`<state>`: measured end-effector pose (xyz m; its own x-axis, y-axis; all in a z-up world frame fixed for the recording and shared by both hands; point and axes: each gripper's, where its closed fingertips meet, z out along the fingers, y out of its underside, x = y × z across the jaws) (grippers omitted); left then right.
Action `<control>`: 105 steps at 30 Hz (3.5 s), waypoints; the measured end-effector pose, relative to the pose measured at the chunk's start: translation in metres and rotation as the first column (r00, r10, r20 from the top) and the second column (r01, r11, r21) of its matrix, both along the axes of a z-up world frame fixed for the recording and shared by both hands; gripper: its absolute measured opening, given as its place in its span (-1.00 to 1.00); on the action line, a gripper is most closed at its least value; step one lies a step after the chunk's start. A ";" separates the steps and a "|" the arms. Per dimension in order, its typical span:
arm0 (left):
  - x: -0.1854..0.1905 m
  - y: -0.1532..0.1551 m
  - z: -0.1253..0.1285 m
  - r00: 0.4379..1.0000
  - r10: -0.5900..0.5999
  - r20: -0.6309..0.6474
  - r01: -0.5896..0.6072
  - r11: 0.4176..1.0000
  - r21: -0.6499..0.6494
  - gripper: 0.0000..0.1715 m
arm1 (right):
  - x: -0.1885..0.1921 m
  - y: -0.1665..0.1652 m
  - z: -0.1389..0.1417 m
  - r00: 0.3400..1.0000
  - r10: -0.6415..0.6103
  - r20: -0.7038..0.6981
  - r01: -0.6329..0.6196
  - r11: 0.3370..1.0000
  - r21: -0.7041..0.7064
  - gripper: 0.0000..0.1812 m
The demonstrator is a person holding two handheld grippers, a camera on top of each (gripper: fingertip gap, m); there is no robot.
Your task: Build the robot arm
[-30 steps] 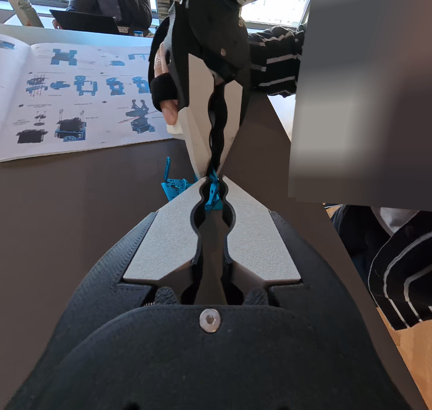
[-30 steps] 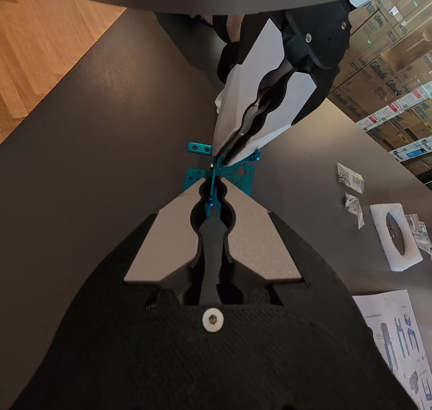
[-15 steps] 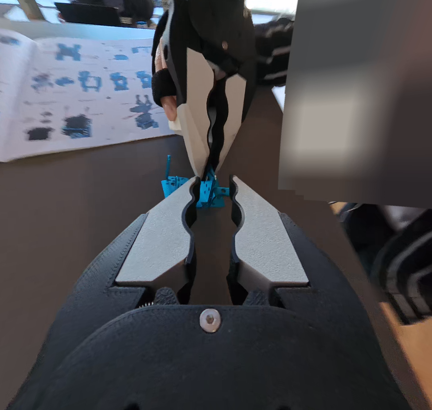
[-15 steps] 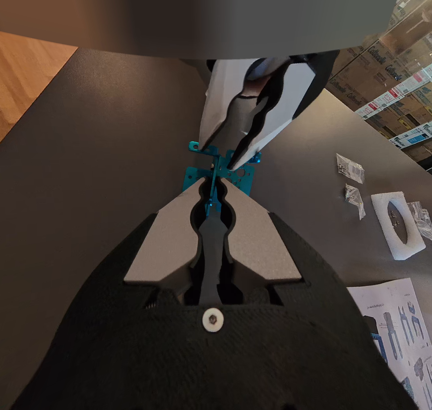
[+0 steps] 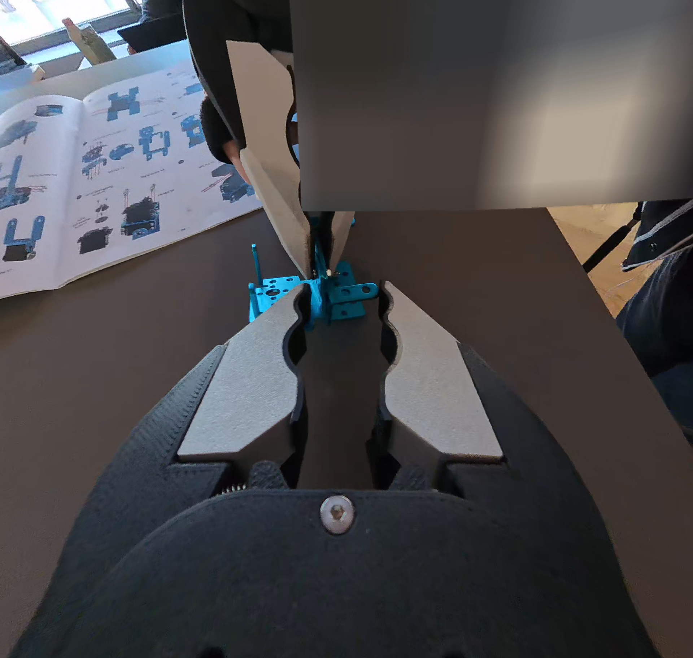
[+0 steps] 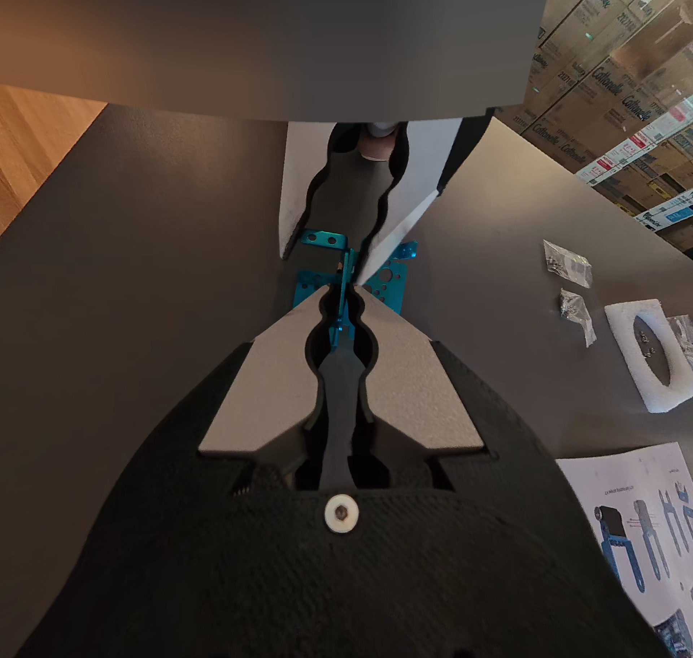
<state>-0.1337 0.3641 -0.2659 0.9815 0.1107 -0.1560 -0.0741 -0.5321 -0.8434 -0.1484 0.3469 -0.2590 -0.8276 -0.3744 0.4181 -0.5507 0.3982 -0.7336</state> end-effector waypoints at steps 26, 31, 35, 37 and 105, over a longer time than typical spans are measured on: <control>-0.005 -0.003 0.008 0.987 0.012 -0.161 -0.007 0.999 0.035 -0.65 | -0.003 -0.001 -0.002 0.999 -0.013 0.036 0.013 1.000 0.001 -0.88; -0.009 -0.007 0.005 0.988 0.023 -0.153 -0.020 1.000 0.022 -0.65 | -0.003 0.000 -0.004 0.999 -0.021 -0.029 0.022 0.999 0.024 -0.81; -0.008 -0.007 0.003 0.989 0.025 -0.148 -0.022 1.000 0.018 -0.65 | -0.003 0.001 -0.004 0.996 -0.028 -0.089 0.031 0.999 0.036 -0.79; -0.007 -0.007 0.003 0.988 0.022 -0.150 -0.021 1.000 0.008 -0.65 | -0.005 0.002 0.002 0.993 -0.030 -0.112 0.032 0.999 0.016 -0.78; -0.008 -0.006 -0.002 0.991 0.011 -0.134 -0.017 0.999 -0.041 -0.68 | 0.008 0.006 -0.006 0.731 0.054 -0.680 -0.044 0.999 0.032 -0.64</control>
